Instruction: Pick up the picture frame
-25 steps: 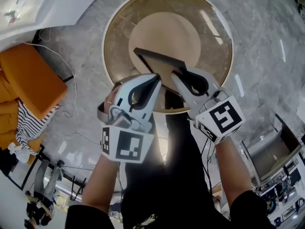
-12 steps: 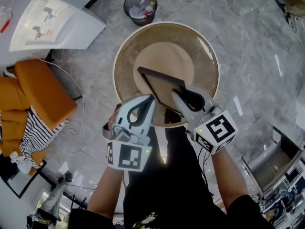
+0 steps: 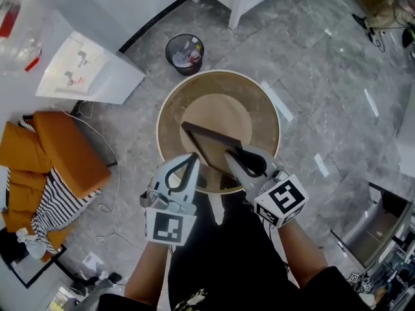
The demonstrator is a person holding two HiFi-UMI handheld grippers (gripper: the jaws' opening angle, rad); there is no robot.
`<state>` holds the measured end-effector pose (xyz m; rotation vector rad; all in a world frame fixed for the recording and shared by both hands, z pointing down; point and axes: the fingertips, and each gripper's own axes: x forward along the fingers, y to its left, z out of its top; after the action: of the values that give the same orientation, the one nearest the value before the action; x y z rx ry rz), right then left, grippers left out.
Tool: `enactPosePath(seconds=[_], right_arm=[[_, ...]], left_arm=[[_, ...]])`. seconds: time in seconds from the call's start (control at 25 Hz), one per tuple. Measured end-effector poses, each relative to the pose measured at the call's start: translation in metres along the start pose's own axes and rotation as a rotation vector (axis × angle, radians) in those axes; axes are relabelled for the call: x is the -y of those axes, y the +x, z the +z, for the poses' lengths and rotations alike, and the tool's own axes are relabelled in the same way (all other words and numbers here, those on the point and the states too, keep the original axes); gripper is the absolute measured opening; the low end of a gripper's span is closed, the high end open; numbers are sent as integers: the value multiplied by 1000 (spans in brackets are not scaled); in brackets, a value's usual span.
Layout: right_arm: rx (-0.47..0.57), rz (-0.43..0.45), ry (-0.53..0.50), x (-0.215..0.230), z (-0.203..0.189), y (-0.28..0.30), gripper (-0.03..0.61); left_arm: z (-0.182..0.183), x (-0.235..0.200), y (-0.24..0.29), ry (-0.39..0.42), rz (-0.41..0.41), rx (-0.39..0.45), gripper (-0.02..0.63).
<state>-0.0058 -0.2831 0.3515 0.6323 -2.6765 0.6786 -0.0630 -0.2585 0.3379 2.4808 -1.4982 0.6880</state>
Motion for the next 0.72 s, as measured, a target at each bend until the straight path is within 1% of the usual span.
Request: enactPosePath(seconds=[0.12, 0.28, 0.48, 0.6, 0.72], right_arm=[[22, -20, -5, 1, 16, -24, 37], [55, -45, -21, -4, 39, -40, 37], [81, -50, -60, -15, 65, -58, 37], [110, -68, -90, -18, 79, -71, 37], [133, -88, -109, -22, 90, -84, 37]], left_arm=[[25, 9, -8, -3, -2, 22, 20], [45, 9, -18, 10, -12, 40, 20], [75, 7, -35, 32, 4, 74, 20], [93, 5, -40, 23, 20, 103, 20], [116, 7, -45, 53, 19, 137, 20]])
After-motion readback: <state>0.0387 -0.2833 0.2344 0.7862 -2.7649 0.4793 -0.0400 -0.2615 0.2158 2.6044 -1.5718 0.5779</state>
